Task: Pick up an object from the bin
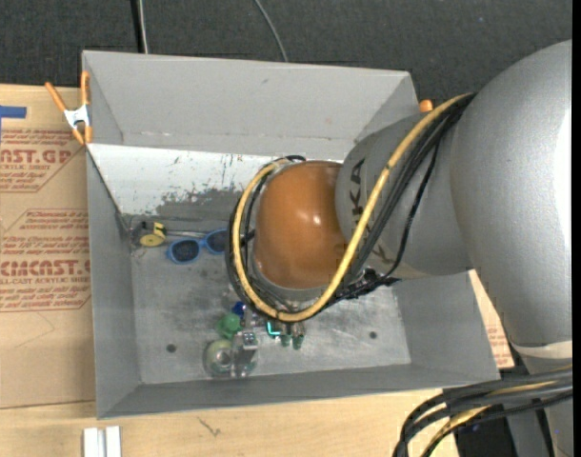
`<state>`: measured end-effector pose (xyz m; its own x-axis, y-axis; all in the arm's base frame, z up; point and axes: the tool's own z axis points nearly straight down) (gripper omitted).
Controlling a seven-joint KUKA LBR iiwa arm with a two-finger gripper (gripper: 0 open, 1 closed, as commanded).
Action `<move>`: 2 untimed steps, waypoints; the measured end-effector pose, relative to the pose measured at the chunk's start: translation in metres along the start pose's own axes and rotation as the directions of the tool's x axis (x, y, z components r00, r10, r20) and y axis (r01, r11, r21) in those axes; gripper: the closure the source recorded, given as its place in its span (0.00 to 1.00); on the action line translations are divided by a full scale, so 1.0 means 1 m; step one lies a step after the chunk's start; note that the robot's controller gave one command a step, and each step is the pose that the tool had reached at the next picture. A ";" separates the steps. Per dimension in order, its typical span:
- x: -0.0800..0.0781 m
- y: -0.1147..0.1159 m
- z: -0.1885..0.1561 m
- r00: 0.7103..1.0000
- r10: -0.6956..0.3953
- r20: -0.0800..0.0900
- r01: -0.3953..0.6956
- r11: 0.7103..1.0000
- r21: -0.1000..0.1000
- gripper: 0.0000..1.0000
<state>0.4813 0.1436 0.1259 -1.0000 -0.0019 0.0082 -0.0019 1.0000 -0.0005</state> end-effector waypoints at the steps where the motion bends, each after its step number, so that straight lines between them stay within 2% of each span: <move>1: -0.012 -0.020 0.041 0.999 -0.037 0.010 0.037 0.999 -0.005 0.00; 2: -0.017 -0.023 0.040 0.999 -0.033 0.028 0.033 0.999 -0.004 1.00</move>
Offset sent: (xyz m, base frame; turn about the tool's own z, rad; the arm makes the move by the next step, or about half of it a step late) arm 0.0119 -0.0282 -0.0559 -0.0345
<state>0.4978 0.1209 0.0859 -0.9992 -0.0349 -0.0194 -0.0350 0.9994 0.0039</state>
